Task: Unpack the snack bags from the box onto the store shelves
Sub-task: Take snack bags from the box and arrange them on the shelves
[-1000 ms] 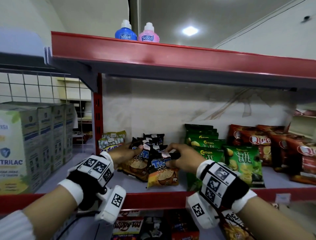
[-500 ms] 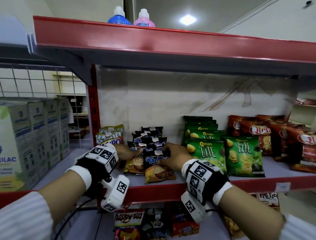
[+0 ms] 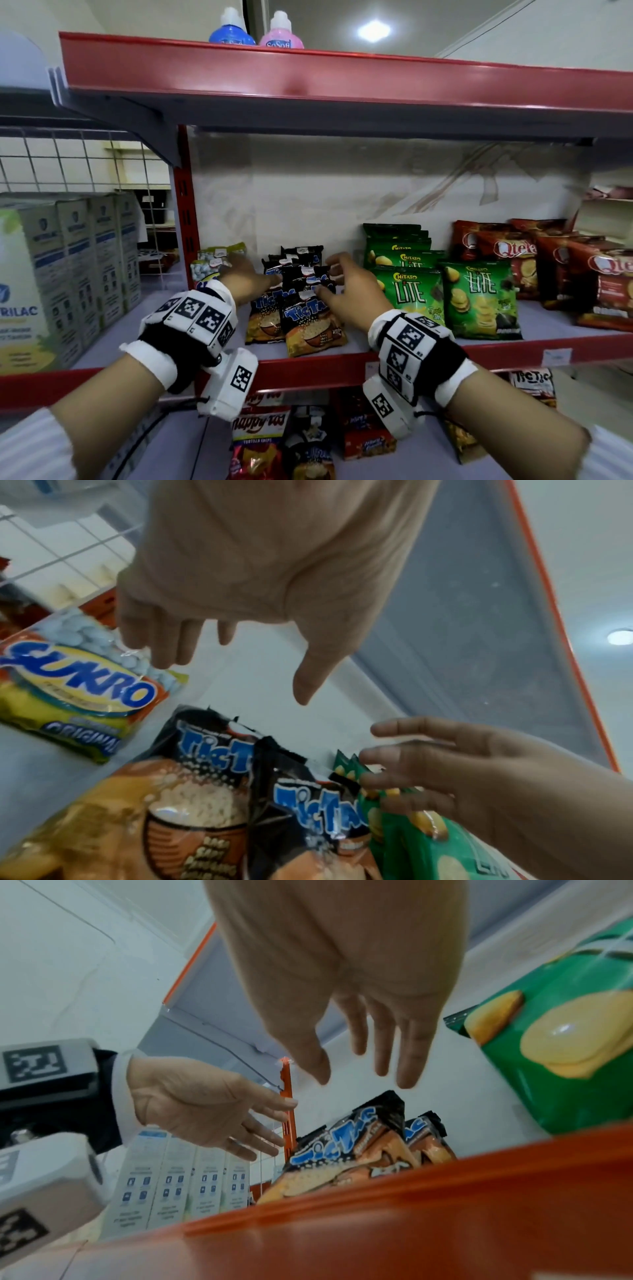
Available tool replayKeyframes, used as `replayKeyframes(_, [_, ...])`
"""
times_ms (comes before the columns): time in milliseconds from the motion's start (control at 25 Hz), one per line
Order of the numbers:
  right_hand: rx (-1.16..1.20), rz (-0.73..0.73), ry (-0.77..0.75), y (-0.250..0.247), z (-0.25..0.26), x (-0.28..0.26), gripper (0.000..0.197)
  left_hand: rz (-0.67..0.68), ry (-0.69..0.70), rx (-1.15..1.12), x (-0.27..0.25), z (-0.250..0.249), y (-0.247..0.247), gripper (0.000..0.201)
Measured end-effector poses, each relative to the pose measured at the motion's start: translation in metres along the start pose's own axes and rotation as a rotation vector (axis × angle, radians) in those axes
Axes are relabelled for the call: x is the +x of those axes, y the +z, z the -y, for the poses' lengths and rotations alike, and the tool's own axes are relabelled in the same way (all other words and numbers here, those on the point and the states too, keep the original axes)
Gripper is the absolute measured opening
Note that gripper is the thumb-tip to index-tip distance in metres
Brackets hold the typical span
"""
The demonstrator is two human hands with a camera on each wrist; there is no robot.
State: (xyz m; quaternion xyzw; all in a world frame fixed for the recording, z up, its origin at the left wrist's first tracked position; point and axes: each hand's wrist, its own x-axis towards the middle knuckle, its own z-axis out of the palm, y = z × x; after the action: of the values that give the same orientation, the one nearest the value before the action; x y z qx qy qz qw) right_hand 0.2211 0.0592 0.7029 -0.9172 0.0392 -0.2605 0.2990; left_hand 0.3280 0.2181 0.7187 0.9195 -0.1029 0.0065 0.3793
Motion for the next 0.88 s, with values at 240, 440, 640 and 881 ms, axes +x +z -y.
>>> replayKeyframes(240, [0.339, -0.284, -0.113, -0.026, -0.017, -0.027, 0.006, -0.185, 0.277, -0.562, -0.062, -0.028, 0.036, 0.033])
replayKeyframes(440, [0.470, -0.325, -0.161, -0.051, -0.064, -0.076, 0.007, -0.194, 0.341, -0.630, -0.120, -0.042, 0.100, 0.007])
replayKeyframes(640, [0.489, -0.230, -0.198, -0.075, -0.136, -0.135, 0.002, -0.137, 0.334, -0.502, -0.181, -0.052, 0.181, 0.007])
replayKeyframes(881, [0.495, -0.049, -0.060, -0.067, -0.238, -0.201, 0.006, -0.019, 0.089, -0.462, -0.219, -0.040, 0.294, 0.011])
